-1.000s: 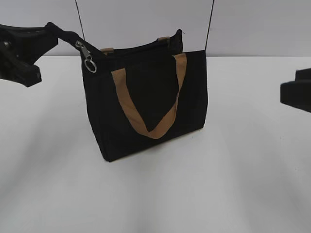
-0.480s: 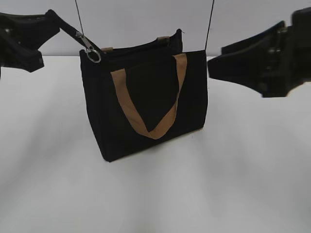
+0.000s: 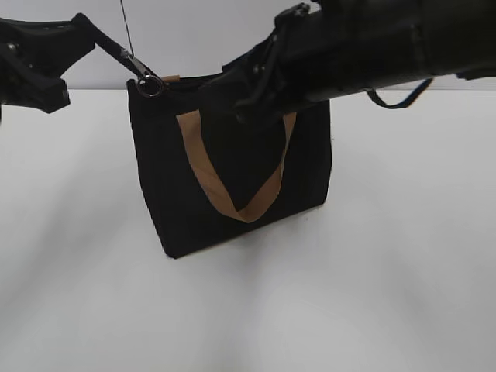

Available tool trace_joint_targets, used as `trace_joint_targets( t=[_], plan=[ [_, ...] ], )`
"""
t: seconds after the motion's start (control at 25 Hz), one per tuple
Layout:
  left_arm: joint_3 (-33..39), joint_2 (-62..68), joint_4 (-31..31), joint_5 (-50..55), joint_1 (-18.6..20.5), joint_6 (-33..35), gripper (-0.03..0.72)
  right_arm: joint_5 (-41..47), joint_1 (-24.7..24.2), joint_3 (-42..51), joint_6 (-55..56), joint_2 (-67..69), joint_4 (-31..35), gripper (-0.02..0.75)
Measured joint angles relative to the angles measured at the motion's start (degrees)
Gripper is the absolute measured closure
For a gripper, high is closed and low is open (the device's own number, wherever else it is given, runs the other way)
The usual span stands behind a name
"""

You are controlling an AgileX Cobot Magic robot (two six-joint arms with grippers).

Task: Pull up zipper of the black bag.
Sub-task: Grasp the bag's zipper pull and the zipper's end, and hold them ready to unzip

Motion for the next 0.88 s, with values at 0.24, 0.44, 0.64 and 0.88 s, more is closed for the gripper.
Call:
trace_joint_targets(
  t=[0.24, 0.44, 0.64, 0.88],
  plan=[
    [0.0, 0.0, 0.0, 0.1, 0.0, 0.0, 0.671, -0.55, 1.38, -7.18, -1.99, 7.38, 0.0, 0.415],
    [0.0, 0.0, 0.0, 0.1, 0.0, 0.0, 0.671, -0.58, 1.38, -11.2, -2.15, 11.3, 0.0, 0.415],
    [0.0, 0.0, 0.0, 0.12, 0.0, 0.0, 0.671, 0.67, 1.38, -13.35, -2.25, 14.39, 0.19, 0.415],
    [0.0, 0.0, 0.0, 0.12, 0.0, 0.0, 0.671, 0.14, 3.51, -13.71, -2.77, 15.83, 0.37, 0.415]
  ],
)
